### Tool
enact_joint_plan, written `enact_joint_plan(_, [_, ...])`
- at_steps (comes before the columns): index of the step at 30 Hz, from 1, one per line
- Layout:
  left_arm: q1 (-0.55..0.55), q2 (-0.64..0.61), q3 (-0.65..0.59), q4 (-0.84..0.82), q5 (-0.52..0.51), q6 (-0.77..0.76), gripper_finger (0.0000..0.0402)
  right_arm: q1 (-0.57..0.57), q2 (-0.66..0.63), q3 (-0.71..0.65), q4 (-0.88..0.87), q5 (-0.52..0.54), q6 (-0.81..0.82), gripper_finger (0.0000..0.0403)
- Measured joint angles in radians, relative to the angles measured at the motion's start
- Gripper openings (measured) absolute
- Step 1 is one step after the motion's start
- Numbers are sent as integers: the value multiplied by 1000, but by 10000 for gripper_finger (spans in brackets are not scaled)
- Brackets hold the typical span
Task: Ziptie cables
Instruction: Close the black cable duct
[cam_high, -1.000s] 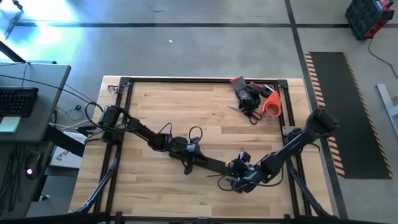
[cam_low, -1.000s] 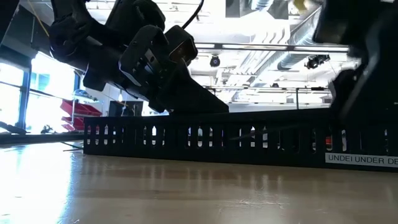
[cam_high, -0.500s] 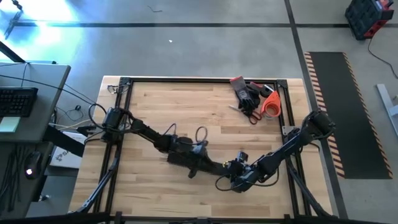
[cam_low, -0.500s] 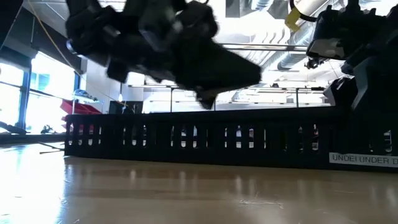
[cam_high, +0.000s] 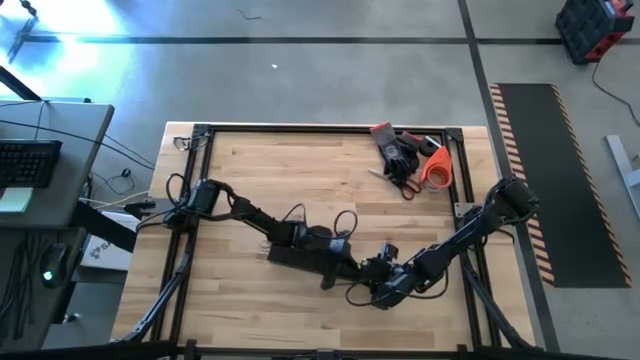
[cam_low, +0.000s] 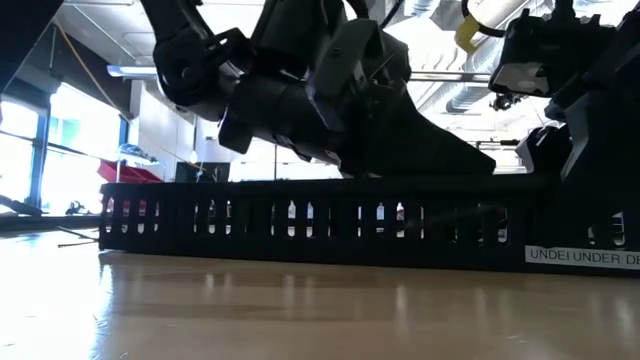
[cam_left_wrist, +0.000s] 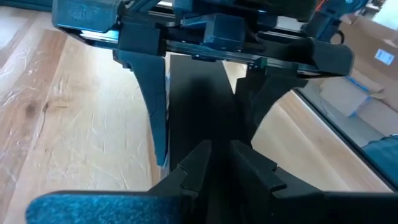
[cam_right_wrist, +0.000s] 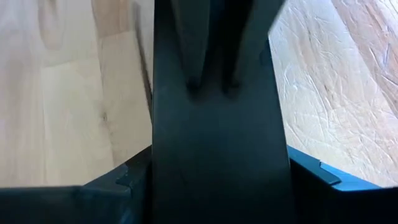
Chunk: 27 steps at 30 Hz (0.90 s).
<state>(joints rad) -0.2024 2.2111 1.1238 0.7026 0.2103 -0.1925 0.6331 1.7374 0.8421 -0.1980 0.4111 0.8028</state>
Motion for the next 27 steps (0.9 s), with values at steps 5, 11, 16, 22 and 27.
enact_joint_plan(5, [0,12,3,-42,-12,0,44,-3,-2,0,2,-30,-49,231])
enact_joint_plan(11, [-2,13,2,-46,-9,3,44,-16,-64,5,-21,-97,-105,252])
enact_joint_plan(16, [-2,13,1,-46,-17,3,44,10,-173,11,-96,-87,-99,255])
enact_joint_plan(22, [-2,13,0,-46,-31,3,44,91,-242,11,-67,146,-74,234])
enact_joint_plan(27, [-2,13,0,-45,-34,3,44,136,-212,-27,61,249,-38,143])
